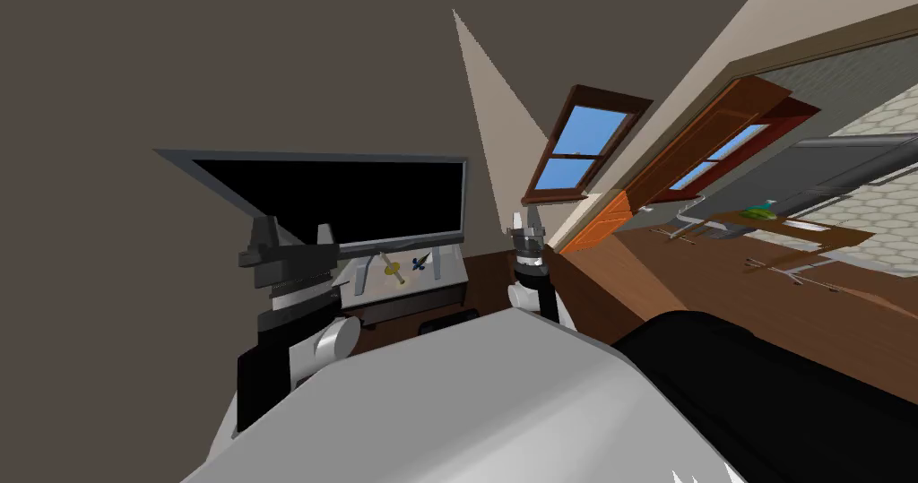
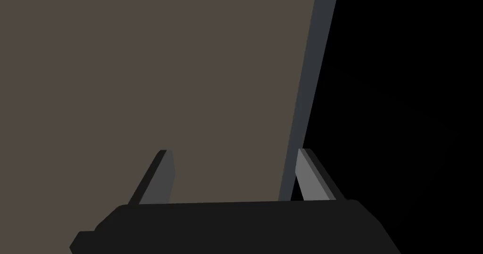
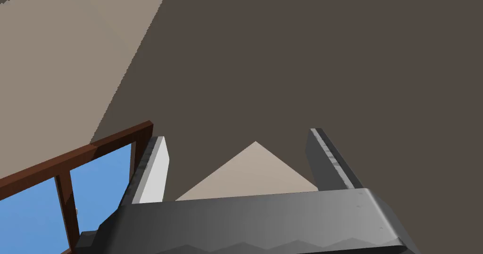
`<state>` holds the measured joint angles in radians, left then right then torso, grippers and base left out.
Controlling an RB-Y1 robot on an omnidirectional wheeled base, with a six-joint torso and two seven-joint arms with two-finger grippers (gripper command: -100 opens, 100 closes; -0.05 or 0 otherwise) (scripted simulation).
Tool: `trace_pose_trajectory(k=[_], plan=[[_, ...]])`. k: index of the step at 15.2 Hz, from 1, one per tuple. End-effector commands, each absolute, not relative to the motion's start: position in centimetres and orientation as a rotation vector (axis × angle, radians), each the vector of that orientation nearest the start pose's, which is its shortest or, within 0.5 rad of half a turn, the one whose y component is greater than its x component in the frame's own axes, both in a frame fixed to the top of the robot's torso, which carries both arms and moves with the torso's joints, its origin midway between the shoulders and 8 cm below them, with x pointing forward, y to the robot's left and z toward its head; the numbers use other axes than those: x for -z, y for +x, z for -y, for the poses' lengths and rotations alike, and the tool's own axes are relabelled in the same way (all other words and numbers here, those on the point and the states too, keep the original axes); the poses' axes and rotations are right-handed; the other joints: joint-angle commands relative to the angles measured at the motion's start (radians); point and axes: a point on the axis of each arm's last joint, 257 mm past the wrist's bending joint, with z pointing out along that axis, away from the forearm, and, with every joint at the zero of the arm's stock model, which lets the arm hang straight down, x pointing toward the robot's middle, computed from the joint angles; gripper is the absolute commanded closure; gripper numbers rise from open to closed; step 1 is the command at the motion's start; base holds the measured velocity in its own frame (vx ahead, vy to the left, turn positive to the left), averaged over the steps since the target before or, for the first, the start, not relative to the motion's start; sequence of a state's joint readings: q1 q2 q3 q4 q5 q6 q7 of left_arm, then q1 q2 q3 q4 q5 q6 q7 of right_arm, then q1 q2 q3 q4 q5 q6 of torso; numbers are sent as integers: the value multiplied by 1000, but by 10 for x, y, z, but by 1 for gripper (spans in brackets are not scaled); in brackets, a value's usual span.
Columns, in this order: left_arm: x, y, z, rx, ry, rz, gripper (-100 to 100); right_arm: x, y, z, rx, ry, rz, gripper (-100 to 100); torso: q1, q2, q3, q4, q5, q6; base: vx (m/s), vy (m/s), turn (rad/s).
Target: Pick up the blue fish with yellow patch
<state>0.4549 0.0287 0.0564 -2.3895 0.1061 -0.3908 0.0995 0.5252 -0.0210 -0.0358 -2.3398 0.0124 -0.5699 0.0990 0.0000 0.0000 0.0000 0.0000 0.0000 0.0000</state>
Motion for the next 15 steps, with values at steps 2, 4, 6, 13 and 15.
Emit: trace_pose_trajectory(k=[2, 4, 6, 13, 15], plan=[[-57, 351, -295, 1441, -704, -588, -100, -56, 316, 282, -1182, 506, -583, 0, 0, 0, 0, 0, 0, 0, -20, -10, -116], [-50, 358, -296, 1438, -718, -612, -100, -56, 316, 282, -1182, 506, -583, 0, -1, 2, 1, 0, 0, 0, -35, -23, -91], [-35, 374, -301, 1429, -761, -662, -100, -56, 316, 282, -1182, 506, -583, 0, -1, 2, 1, 0, 0, 0, -38, -28, -133], [9, 410, -324, 1389, -898, -757, -100, -56, 316, 282, -1182, 506, -583, 0, -2, 2, 1, 0, 0, 0, -33, -29, -121], [23, 420, -332, 1373, -947, -780, -100, -56, 316, 282, -1182, 506, -583, 0, -2, 2, 1, 0, 0, 0, -25, -25, -140]])
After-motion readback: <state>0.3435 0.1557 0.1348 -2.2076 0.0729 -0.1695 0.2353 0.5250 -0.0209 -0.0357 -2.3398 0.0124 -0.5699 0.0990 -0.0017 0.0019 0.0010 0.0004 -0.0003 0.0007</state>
